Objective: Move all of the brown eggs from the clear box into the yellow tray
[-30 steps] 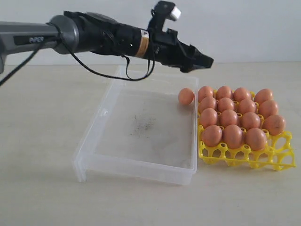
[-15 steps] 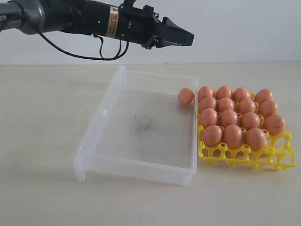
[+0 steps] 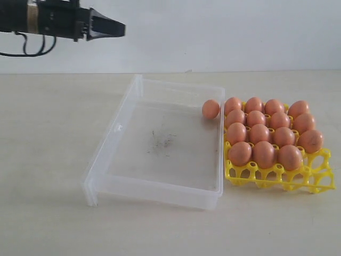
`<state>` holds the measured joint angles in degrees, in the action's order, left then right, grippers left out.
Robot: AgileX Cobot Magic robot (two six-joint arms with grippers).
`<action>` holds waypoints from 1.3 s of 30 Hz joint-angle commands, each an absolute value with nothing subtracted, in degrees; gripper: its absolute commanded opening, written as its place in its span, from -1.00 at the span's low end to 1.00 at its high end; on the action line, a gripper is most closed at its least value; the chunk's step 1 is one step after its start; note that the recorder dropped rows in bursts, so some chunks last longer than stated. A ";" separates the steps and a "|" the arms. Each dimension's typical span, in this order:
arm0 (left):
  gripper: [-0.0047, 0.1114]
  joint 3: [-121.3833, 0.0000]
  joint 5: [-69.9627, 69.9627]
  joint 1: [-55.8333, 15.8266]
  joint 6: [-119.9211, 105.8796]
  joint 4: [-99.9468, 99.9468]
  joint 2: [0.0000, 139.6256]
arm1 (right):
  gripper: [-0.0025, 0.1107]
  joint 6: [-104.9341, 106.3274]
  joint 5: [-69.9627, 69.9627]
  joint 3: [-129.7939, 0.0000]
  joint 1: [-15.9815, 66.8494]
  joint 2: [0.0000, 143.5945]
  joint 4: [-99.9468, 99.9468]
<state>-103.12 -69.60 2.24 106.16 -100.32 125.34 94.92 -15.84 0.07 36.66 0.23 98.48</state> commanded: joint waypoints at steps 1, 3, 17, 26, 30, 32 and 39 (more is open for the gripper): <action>-0.85 -100.27 -69.96 9.87 106.91 -99.95 121.73 | -0.96 95.00 -15.60 0.00 36.50 0.00 98.52; -0.85 -97.93 -69.96 13.82 108.35 -99.95 120.65 | -0.96 95.00 -15.60 0.00 36.50 0.00 98.52; -0.85 -47.36 -69.96 41.18 60.08 -60.65 107.08 | -0.96 95.00 -15.60 0.00 36.50 0.00 98.52; -0.85 -16.20 -69.96 31.65 30.06 -25.26 104.34 | -0.96 95.00 -15.60 0.00 36.50 0.00 98.52; -0.85 -16.20 -69.96 31.27 29.98 -37.37 104.34 | -0.96 95.00 -15.60 0.00 36.50 0.00 98.52; -0.85 -16.20 -69.96 31.27 29.98 -42.36 104.34 | -0.96 95.00 -15.60 0.00 36.50 0.00 98.52; -0.85 -16.20 -69.96 31.27 29.98 -45.45 104.34 | -0.96 95.00 -15.60 0.00 36.50 0.00 98.52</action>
<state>-16.52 -69.27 31.57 30.40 -45.18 104.93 94.92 -15.84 0.07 36.66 0.23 98.48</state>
